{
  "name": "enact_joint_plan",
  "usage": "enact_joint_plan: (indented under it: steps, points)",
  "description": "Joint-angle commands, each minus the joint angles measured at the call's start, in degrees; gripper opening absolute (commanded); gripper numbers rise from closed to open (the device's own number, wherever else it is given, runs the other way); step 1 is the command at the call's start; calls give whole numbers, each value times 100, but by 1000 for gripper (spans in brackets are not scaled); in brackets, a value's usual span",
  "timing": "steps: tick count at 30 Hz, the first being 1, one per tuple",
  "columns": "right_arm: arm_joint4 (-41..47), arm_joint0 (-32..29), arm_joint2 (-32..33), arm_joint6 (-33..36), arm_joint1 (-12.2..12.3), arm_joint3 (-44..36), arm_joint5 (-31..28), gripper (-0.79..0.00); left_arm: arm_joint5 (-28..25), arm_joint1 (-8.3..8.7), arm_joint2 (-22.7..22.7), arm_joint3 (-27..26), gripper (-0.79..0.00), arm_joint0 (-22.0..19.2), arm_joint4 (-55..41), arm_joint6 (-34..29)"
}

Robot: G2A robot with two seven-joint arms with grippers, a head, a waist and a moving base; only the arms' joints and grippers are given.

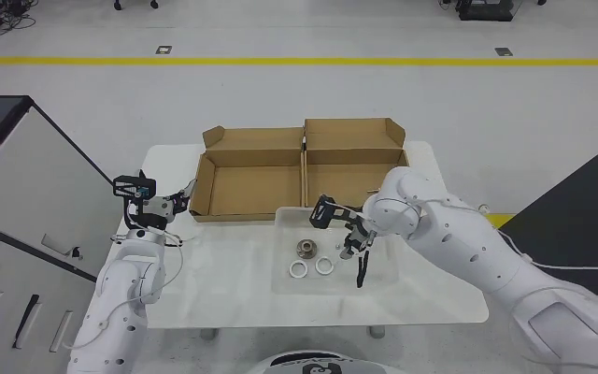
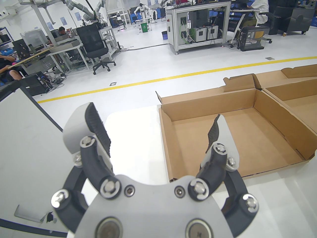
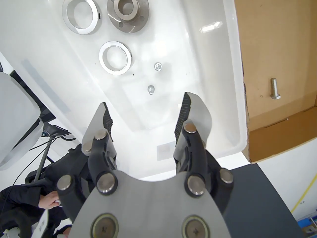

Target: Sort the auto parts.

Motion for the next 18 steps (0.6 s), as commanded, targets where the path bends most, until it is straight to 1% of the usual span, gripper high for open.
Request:
enact_joint_plan:
  steps: [1,7,18]
  points:
    - [1,-6,-46,0,-4,42,1,-354,0,0,0,0,0,0,0,0]
    - [-54,-63,-148,-59,-22,191,-8,-397,0,0,0,0,0,0,0,0]
    - [-134,-92,-410,-301,-135,696,-94,-425,0,0,0,0,0,0,0,0]
